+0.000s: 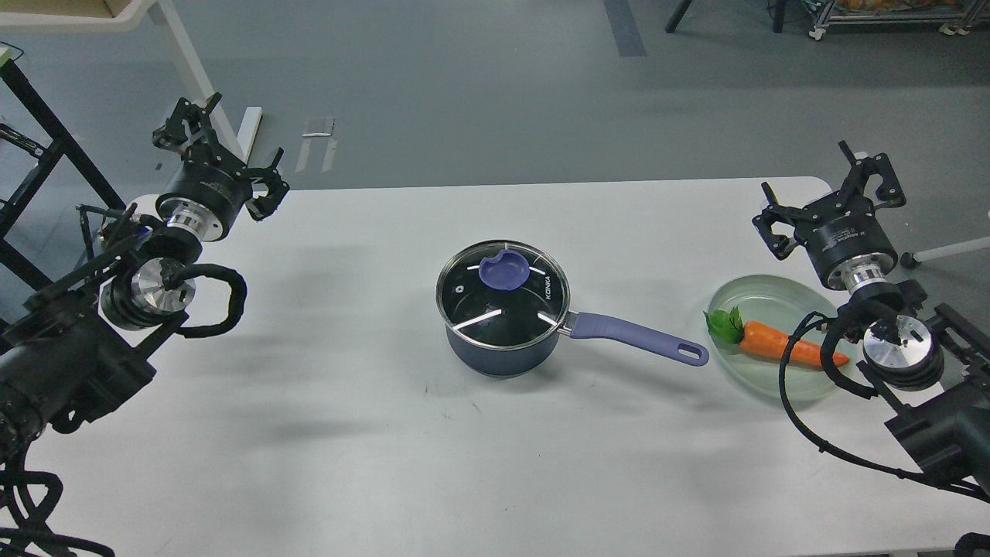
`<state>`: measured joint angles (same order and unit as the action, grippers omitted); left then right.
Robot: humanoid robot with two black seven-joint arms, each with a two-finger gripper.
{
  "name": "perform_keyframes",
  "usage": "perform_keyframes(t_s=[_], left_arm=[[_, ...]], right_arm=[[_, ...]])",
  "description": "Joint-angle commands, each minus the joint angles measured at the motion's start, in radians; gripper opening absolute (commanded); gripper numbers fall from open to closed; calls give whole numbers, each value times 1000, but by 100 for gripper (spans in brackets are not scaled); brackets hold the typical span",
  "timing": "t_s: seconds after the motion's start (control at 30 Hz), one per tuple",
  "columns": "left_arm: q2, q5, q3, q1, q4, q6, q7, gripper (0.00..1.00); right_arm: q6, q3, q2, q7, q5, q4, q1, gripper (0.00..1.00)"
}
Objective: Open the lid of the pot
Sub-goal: 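Raise the right gripper and swing it toward the purple pan handle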
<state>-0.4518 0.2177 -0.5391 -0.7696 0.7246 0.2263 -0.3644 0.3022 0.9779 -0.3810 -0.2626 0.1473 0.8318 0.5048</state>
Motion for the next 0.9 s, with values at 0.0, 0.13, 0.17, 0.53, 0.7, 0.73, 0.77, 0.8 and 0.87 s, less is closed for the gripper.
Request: perform_keyframes(t_s=[0.0,0.13,0.17,0.53,0.7,0.73,0.77,0.8,0.87], left_arm=[[-2,-1,1,10,1,4,-14,99],[-2,-1,2,21,1,-7,-22,100],[-4,-1,5,21,1,-7,-21,99],[-22,-3,16,21,19,8,-22,99],[-12,-58,36,19,21,2,-24,99],[-10,-89,44,19,21,-1,-27,99],[-10,-115,47,19,24,-5,-27,99],[-8,-138,48,19,30,-10,-27,99],[-15,-156,50,21,35,-10,-28,99]], right_arm=[[6,-10,5,-3,-2,-11,-2,100],[24,-48,-4,-4,-3,9,-11,100],[29,-62,-10,-4,-5,13,-8,100],[23,-398,-298,-7,-225,182,194,100],[-18,-615,-389,-6,-343,216,415,99],[-35,-701,-395,-6,-376,224,485,99],[-47,-782,-398,-6,-391,231,553,98],[-51,-862,-400,-6,-405,245,622,98],[-55,-999,-400,-6,-420,273,739,98]])
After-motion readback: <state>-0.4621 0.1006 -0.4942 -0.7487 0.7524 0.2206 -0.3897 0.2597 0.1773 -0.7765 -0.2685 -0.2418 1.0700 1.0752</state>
